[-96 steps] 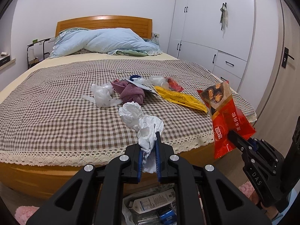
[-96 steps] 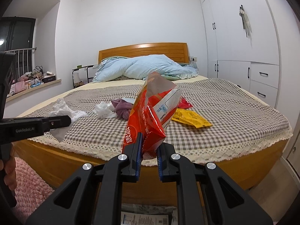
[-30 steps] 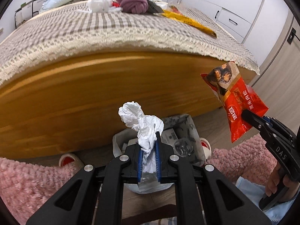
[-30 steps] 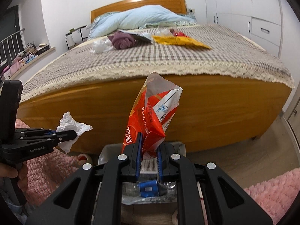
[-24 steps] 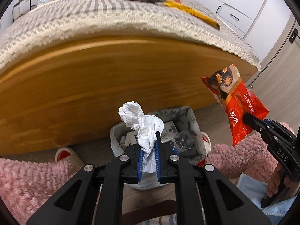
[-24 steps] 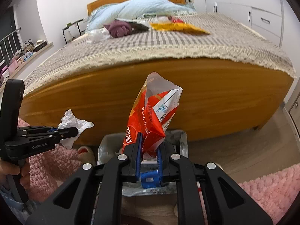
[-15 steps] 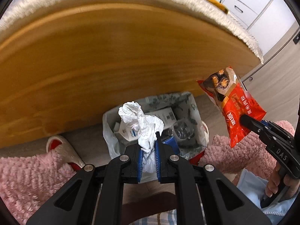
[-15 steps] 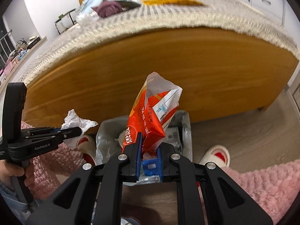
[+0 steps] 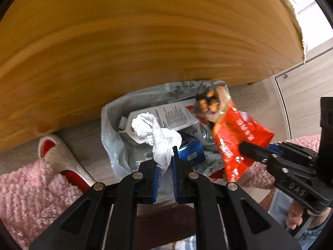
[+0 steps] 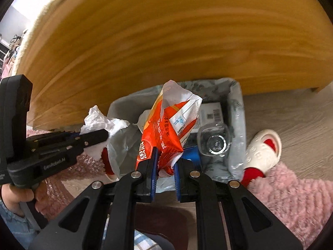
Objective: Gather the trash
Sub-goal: 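Carry the tissue and snack bag down into the floor trash bag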
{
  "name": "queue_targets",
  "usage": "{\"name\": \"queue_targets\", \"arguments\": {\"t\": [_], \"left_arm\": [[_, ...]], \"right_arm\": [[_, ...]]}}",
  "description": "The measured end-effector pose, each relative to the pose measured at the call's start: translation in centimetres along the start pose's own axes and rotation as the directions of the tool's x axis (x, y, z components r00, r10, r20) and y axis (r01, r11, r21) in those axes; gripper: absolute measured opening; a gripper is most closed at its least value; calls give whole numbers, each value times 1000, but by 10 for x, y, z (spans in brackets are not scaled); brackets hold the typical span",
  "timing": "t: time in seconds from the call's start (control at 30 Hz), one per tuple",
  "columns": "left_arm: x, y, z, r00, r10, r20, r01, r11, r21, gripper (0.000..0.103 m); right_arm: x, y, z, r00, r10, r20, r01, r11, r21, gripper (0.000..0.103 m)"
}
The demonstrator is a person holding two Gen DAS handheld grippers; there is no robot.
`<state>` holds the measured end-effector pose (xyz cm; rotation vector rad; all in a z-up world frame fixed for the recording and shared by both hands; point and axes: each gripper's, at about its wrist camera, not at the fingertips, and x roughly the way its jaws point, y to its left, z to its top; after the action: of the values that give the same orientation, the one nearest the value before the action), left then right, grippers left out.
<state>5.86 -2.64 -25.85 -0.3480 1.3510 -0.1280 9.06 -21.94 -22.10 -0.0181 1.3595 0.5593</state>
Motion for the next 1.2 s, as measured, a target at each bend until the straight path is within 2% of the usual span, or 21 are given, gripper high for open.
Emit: {"name": "queue_targets", "arguments": {"t": [0.27, 0.43, 0.5, 0.83, 1.2], "left_arm": [[28, 6, 10, 998, 34, -49, -33, 999, 19, 9], [45, 12, 14, 998, -2, -69, 2, 1000, -4, 8], [53, 12, 15, 997, 4, -77, -4, 1000, 0, 8], [89, 12, 17, 992, 53, -114, -49, 998, 35, 9], [118, 12, 26, 982, 102, -157, -95, 994, 53, 9]], "right_arm": [[39, 7, 21, 997, -10, -78, 9, 1000, -5, 14], [67, 4, 25, 991, -38, -132, 37, 999, -7, 14], [74, 4, 25, 989, -39, -145, 39, 999, -3, 14], [98, 11, 31, 985, -84, -148, 76, 995, -61, 14], [126, -4, 26, 983, -40, -181, 36, 999, -20, 14]]}}
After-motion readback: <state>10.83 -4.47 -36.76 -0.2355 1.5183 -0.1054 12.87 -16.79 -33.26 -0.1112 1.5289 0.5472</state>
